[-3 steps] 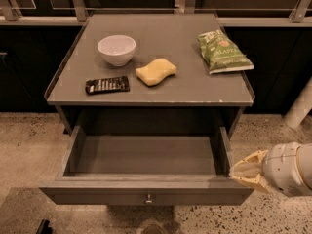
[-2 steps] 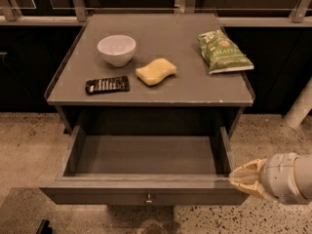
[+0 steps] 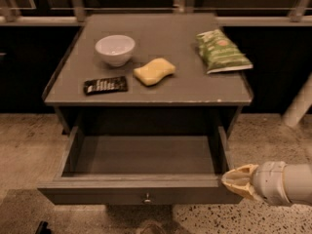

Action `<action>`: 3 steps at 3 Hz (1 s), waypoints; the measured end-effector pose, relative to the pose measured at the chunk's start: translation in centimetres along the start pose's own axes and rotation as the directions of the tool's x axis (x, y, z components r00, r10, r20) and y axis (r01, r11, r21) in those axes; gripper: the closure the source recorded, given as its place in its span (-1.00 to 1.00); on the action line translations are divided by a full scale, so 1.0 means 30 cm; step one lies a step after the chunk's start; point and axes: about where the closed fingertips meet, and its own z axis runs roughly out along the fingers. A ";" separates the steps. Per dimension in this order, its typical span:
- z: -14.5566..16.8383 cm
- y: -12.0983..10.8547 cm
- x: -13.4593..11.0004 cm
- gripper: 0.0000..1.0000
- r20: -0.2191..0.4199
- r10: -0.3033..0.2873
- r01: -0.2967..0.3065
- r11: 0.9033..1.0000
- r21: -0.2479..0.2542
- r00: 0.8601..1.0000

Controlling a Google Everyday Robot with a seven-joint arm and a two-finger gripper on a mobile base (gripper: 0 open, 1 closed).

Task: Close top drawer

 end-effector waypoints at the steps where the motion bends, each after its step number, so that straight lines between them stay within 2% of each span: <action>1: -0.005 0.000 -0.005 1.00 0.000 0.000 0.000 1.000 0.000 1.000; 3: -0.008 -0.003 0.000 1.00 0.002 0.016 -0.016 1.000 0.003 1.000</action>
Offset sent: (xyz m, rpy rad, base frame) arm -0.0012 -0.0190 -0.0690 0.0609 0.0609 -0.1161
